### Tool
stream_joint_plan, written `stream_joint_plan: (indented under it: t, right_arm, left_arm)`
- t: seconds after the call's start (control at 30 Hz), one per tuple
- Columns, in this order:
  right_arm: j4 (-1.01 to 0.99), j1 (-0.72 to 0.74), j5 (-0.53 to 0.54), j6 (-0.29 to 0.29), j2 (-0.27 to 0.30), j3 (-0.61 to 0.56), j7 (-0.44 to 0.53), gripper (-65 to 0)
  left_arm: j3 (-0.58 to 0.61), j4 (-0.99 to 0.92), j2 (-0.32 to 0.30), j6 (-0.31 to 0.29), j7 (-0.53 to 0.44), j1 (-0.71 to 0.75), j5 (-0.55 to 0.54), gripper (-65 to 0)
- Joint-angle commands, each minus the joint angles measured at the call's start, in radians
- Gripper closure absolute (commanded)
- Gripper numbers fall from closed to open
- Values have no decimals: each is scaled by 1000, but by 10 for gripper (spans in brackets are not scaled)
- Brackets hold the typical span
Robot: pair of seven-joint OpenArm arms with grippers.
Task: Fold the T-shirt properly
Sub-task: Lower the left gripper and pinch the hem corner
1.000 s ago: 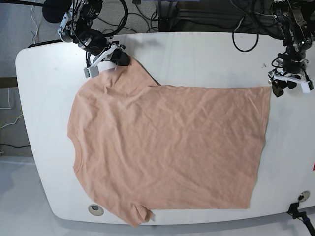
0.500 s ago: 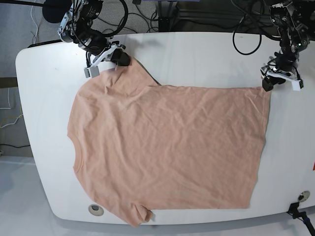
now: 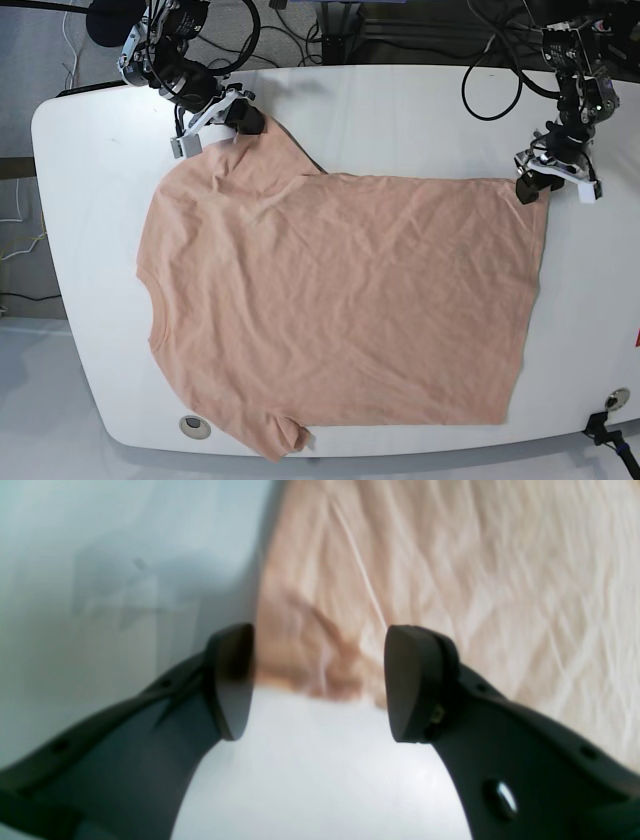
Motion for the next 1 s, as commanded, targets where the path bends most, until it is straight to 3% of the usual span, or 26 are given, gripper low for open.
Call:
stream_joint_plan:
  t: [0.0, 0.23, 0.3, 0.37, 0.47, 0.5, 0.73, 0.97]
  right_arm:
    - [-1, -9, -72, -10, 5, 3, -42, 0]
    - [-1, -10, -72, -10, 5, 3, -42, 0]
    - [-1, -9, -72, -10, 5, 3, -42, 0]
    - [-1, -7, -72, -10, 5, 3, -42, 0]
    - [-1, -7, -72, -10, 5, 3, -42, 0]
    - [-1, -7, -72, -10, 5, 3, -42, 0]
    - [55, -18, -68, -10, 5, 3, -43, 0]
    - [67, -80, -67, -10, 5, 4, -46, 0]
  left_arm:
    - [8, -2, -10, 1, 13, -9, 2, -378]
    - [8, -2, -10, 2, 13, -12, 2, -375]
    - [8, -2, -10, 2, 13, -12, 2, -341]
    - [6, -2, -10, 2, 13, -12, 2, -238]
    - [5, -2, -10, 2, 9, -12, 0, -27]
    - [5, -2, -10, 2, 9, -12, 0, 0]
    - [8, 18, -10, -1, 13, -6, -4, 0]
    - [6, 169, -10, -1, 15, 123, -6, 0]
